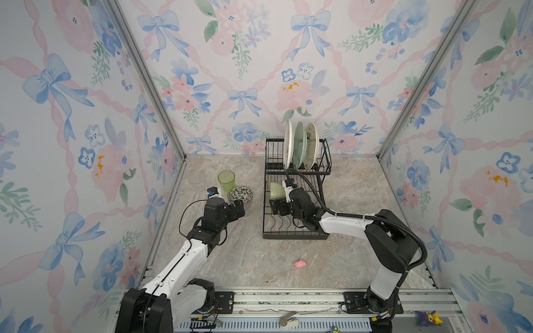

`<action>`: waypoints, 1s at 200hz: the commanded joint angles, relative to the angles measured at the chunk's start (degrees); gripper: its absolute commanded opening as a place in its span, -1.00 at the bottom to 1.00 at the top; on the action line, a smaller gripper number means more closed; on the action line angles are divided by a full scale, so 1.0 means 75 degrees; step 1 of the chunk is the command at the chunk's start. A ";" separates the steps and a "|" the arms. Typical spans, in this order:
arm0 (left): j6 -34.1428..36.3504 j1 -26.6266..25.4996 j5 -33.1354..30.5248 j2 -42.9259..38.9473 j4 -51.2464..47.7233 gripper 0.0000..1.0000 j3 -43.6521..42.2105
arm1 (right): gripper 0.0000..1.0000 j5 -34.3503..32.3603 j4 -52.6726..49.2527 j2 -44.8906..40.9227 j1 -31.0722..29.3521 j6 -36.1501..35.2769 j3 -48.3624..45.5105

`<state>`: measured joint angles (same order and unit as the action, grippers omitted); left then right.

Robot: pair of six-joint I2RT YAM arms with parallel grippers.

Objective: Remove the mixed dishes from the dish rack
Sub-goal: 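Grasp the pale green bowl in the lower tier with the right gripper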

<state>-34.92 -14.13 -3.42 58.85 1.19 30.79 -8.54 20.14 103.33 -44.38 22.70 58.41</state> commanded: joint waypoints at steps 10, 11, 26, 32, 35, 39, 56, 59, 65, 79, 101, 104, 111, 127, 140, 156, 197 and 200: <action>0.0132 0.0073 0.0046 -0.0147 0.0190 0.96 -0.0115 | 0.94 0.0025 -0.0109 0.0295 0.0047 0.0114 0.0207; 0.0132 0.0076 0.0046 -0.0147 0.0191 0.96 -0.0112 | 0.94 0.0025 -0.0108 0.0296 0.0046 0.0108 0.0211; 0.0140 0.0077 0.0063 -0.0136 0.0192 0.96 -0.0120 | 0.94 0.0058 -0.0059 0.0355 0.0051 0.0109 0.0233; 0.0142 0.0086 0.0069 -0.0131 0.0193 0.96 -0.0120 | 0.94 0.0060 -0.0029 0.0387 0.0048 0.0124 0.0237; 0.0133 0.0080 0.0069 -0.0125 0.0193 0.96 -0.0120 | 0.94 0.0070 -0.0026 0.0392 0.0048 0.0136 0.0243; 0.0132 0.0082 0.0059 -0.0126 0.0193 0.96 -0.0129 | 0.94 0.0072 -0.0017 0.0414 0.0056 0.0139 0.0247; 0.0122 0.0082 0.0069 -0.0124 0.0190 0.96 -0.0148 | 0.94 0.0074 -0.0019 0.0521 0.0052 0.0160 0.0305; 0.0121 0.0080 0.0069 -0.0124 0.0192 0.96 -0.0153 | 0.95 0.0063 -0.0030 0.0536 0.0053 0.0154 0.0331; 0.0112 0.0099 0.0069 -0.0124 0.0190 0.96 -0.0165 | 0.96 0.0060 -0.0046 0.0574 0.0049 0.0161 0.0363; 0.0109 0.0092 0.0080 -0.0136 0.0193 0.96 -0.0167 | 1.00 0.0063 -0.0065 0.0645 0.0047 0.0135 0.0408; 0.0101 0.0105 0.0075 -0.0147 0.0199 0.96 -0.0179 | 0.93 -0.0008 -0.0072 0.0707 0.0047 0.0090 0.0417; 0.0108 0.0105 0.0066 -0.0147 0.0204 0.96 -0.0179 | 0.92 -0.0010 -0.0063 0.0707 0.0049 0.0091 0.0415; 0.0108 0.0114 0.0069 -0.0148 0.0210 0.96 -0.0179 | 0.89 -0.0053 -0.0043 0.0718 0.0054 0.0079 0.0421; 0.0109 0.0141 0.0078 -0.0154 0.0238 0.96 -0.0179 | 0.82 -0.0154 0.0027 0.0742 0.0051 0.0035 0.0397; 0.0109 0.0167 0.0110 -0.0139 0.0275 0.96 -0.0187 | 0.76 -0.0180 0.0108 0.0776 0.0047 -0.0020 0.0392; 0.0103 0.0188 0.0145 -0.0128 0.0298 0.96 -0.0188 | 0.72 -0.0233 0.0168 0.0853 0.0040 -0.0073 0.0426; 0.0068 0.0216 0.0225 -0.0150 0.0320 0.96 -0.0238 | 0.58 -0.0288 0.0213 0.0986 0.0047 -0.0079 0.0468; 0.0056 0.0213 0.0238 -0.0164 0.0321 0.96 -0.0238 | 0.56 -0.0290 0.0220 0.0979 0.0049 -0.0083 0.0445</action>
<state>-34.94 -13.02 -2.72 58.65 2.59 30.02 -9.47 20.47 109.86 -44.38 22.55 60.64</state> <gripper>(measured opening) 0.980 0.810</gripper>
